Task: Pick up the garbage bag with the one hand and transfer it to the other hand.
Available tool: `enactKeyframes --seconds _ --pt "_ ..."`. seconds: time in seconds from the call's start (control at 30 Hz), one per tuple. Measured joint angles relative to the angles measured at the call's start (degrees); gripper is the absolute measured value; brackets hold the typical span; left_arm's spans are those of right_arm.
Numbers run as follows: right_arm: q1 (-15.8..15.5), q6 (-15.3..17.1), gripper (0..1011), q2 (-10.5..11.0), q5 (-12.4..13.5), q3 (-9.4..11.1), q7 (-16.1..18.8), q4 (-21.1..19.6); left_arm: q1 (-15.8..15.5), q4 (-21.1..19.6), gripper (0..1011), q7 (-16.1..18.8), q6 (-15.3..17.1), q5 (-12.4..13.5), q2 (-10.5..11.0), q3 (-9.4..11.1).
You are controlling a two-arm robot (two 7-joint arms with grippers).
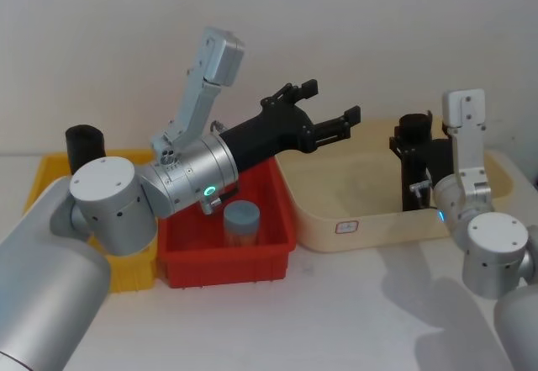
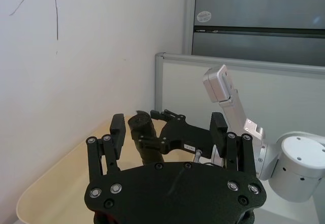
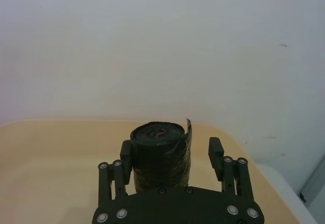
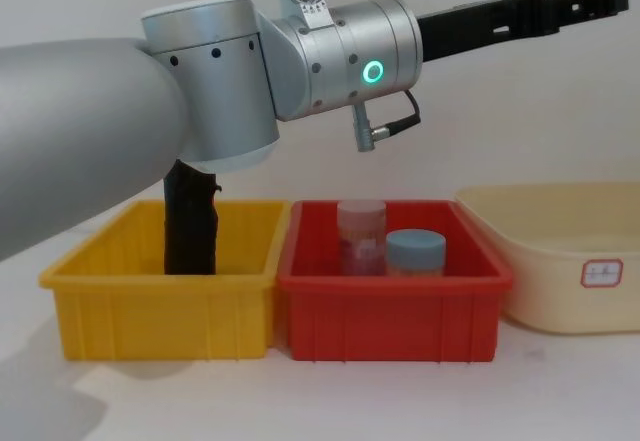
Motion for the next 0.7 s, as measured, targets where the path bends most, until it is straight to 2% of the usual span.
enactKeyframes --seconds 0.03,0.2,0.57,0.7 --pt "0.1 0.08 900 0.21 -0.04 0.02 0.55 -0.02 0.0 0.0 1001 0.0 0.0 0.0 0.0 0.0" --pt "-0.06 0.18 1001 0.88 0.02 0.07 2.49 -1.42 0.0 0.0 1001 0.0 0.0 0.0 0.0 0.0" --pt "-3.02 0.18 1000 1.8 1.62 -0.05 7.71 -7.86 0.0 0.0 1002 0.0 0.0 0.0 0.0 0.0" --pt "-4.84 0.29 999 1.97 2.96 -0.17 10.45 -11.14 0.0 0.0 1002 0.0 0.0 0.0 0.0 0.0"
